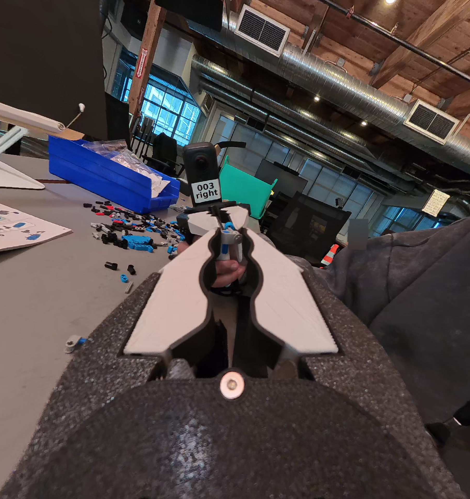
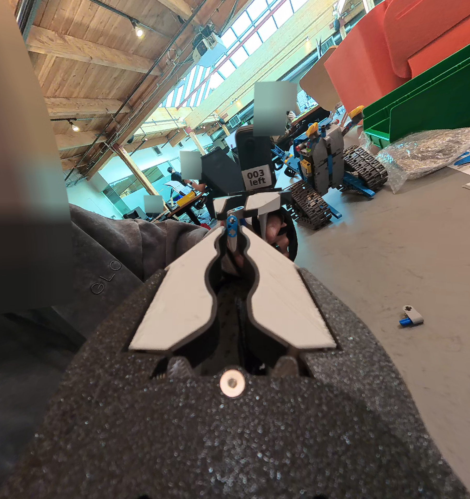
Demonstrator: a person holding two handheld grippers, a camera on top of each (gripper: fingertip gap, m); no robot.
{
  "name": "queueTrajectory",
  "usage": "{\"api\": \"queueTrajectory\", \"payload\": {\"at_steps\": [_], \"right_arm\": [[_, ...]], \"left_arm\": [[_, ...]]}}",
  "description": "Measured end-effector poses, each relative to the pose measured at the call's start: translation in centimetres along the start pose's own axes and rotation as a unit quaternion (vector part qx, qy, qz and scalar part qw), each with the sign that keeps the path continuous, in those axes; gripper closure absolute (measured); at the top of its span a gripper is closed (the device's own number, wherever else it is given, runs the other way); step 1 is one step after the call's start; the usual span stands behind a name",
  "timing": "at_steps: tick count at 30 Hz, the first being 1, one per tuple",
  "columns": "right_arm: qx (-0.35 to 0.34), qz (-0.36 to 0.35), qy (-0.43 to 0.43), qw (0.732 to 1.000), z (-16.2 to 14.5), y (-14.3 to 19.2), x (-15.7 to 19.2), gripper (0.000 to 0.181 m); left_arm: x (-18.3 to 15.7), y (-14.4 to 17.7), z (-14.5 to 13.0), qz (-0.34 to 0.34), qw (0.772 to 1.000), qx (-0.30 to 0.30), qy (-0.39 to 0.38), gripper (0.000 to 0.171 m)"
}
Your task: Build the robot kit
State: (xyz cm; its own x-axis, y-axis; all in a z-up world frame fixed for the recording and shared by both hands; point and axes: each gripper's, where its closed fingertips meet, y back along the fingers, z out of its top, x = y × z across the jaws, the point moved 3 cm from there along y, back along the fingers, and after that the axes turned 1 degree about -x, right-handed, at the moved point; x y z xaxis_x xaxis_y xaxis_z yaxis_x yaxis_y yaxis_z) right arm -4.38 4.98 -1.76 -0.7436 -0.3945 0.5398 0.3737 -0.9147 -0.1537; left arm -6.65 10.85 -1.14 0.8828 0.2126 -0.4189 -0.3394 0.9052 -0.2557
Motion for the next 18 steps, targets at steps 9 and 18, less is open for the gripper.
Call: {"api": "queueTrajectory", "payload": {"at_steps": [9,18], "right_arm": [[0.010,-0.014,0.030,0.999,-0.2,0.0,0.0,0.175],[0.059,-0.037,0.059,0.996,-1.0,0.0,-0.5,0.175]], "left_arm": [[0.2,0.0,-0.2,-0.012,0.999,0.004,0.033,0.157],[0.7,0.1,-1.0,-0.029,0.996,0.040,0.070,0.158]]}}
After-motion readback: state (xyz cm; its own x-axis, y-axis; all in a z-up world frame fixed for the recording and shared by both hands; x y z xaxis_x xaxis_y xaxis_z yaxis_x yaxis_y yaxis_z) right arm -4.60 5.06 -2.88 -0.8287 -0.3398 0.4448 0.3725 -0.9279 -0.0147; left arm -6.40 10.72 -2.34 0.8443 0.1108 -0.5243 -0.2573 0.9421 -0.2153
